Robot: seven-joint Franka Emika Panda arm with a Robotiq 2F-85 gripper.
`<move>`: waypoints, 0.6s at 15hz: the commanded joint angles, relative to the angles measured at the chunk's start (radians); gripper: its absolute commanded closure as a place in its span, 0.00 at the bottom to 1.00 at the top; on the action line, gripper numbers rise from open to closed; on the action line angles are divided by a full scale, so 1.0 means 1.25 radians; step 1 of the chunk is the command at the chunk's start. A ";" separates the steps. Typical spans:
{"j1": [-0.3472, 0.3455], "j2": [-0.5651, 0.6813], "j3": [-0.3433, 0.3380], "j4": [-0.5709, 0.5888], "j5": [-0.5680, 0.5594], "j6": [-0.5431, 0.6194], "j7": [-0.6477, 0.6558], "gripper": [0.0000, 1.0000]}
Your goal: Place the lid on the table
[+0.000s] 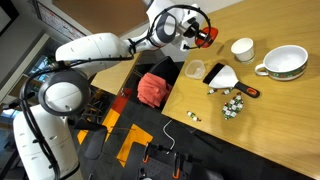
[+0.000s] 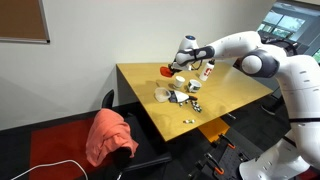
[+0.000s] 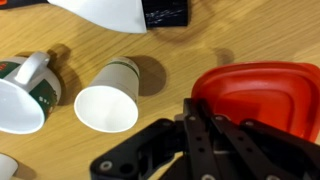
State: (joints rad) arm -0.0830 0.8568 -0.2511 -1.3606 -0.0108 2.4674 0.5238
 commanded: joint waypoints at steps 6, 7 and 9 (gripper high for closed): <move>-0.051 0.210 0.020 0.278 0.074 -0.060 0.021 0.98; -0.056 0.225 0.024 0.299 0.080 -0.075 0.020 0.98; -0.063 0.242 0.032 0.333 0.084 -0.105 0.016 0.98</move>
State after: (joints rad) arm -0.1381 1.1081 -0.2329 -1.0606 0.0715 2.4189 0.5423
